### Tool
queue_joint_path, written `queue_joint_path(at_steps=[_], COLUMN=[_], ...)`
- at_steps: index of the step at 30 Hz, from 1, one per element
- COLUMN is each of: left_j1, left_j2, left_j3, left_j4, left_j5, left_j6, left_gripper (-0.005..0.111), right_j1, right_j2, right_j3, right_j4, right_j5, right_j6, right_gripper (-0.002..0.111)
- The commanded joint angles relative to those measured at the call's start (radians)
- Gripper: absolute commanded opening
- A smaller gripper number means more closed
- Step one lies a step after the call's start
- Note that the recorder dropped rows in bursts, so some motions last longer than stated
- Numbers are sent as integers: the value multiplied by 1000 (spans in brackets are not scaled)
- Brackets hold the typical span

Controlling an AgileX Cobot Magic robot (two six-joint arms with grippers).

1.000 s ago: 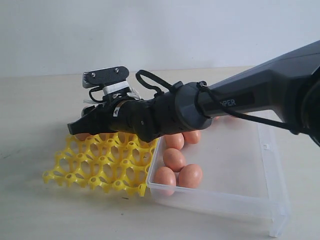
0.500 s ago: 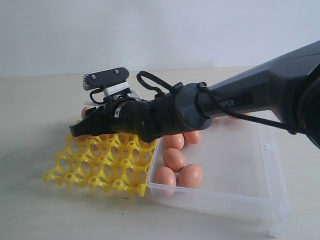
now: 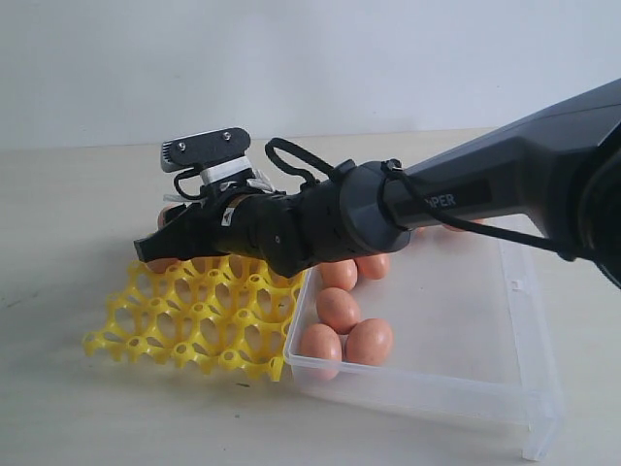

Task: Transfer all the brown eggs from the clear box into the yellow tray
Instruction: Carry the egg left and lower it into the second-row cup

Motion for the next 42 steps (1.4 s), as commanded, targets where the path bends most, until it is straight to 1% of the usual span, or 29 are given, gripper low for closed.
queue_joint_path(at_steps=[1, 4, 7, 11, 13, 26, 33, 42], left_j1=[1, 1, 1, 1, 1, 1, 1, 1], left_j2=[-6, -6, -6, -6, -6, -6, -6, -6], left_j3=[-4, -4, -4, -4, -4, -4, -4, -4], left_j4=[-7, -7, -7, -7, -7, -7, -7, -7], left_j5=[-14, -14, -14, -14, -14, -14, -14, -14], left_j6=[-4, -4, -4, -4, -4, -4, -4, -4], left_gripper=[0, 0, 0, 0, 0, 0, 0, 0], right_j1=[-5, -5, -5, -5, -5, -5, -5, -5], right_j2=[-3, -3, -3, -3, -3, -3, -3, -7], right_j3=[-8, -8, -8, -8, -8, -8, -8, -8], right_j4=[-3, -5, -5, -5, -5, -5, -5, 4], right_j5=[-21, -26, -30, -44, -49, -58, -58, -51], right_j6=[-8, -8, -8, -8, -8, -35, -35, -35], right_gripper=[1, 9, 22, 43, 49, 50, 58, 58])
